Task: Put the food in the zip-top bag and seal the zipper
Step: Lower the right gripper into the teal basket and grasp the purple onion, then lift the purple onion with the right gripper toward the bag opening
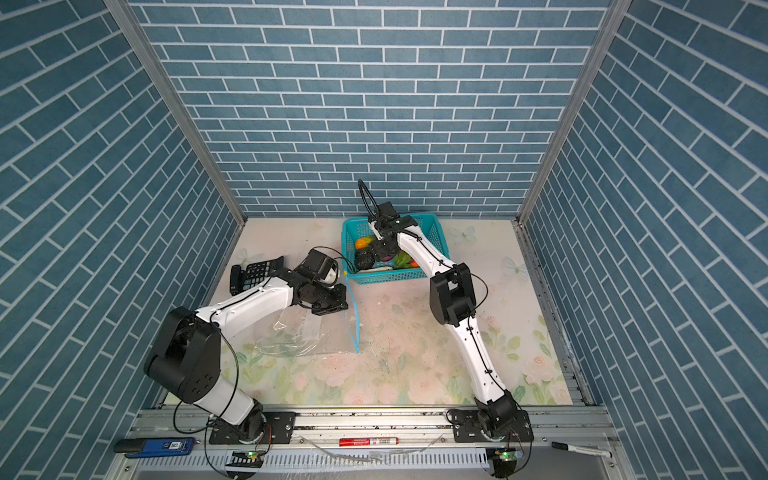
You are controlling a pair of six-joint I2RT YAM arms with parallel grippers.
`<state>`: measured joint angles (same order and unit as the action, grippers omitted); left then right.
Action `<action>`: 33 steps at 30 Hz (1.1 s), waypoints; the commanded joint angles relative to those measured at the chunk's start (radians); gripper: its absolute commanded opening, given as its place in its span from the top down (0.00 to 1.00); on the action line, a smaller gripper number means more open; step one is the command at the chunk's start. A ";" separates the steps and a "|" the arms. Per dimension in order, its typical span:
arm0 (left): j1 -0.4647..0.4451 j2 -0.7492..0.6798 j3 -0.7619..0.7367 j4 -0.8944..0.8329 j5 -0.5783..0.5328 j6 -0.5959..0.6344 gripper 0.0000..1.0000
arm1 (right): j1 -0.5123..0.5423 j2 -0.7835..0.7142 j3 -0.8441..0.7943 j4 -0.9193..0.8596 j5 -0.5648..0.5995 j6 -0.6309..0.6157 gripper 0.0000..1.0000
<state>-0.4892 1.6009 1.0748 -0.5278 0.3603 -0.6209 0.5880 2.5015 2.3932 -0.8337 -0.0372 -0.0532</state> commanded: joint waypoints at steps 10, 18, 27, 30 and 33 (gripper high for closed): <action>-0.002 -0.047 0.034 -0.058 -0.021 -0.015 1.00 | 0.000 -0.263 -0.267 0.152 -0.162 0.068 0.37; -0.001 -0.064 0.059 -0.093 -0.025 -0.022 1.00 | 0.000 -0.513 -0.609 0.340 -0.313 0.091 0.40; -0.003 -0.074 0.089 -0.122 -0.016 -0.029 1.00 | 0.005 -0.786 -1.083 0.743 -0.509 0.083 0.43; -0.002 -0.084 0.095 -0.125 -0.014 -0.032 1.00 | 0.016 -0.844 -1.197 0.851 -0.554 0.122 0.45; -0.002 -0.091 0.096 -0.128 -0.013 -0.035 1.00 | 0.043 -0.890 -1.318 0.990 -0.589 0.150 0.46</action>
<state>-0.4892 1.5410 1.1477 -0.6315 0.3454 -0.6491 0.6033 1.6665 1.1648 -0.0410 -0.5415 0.0578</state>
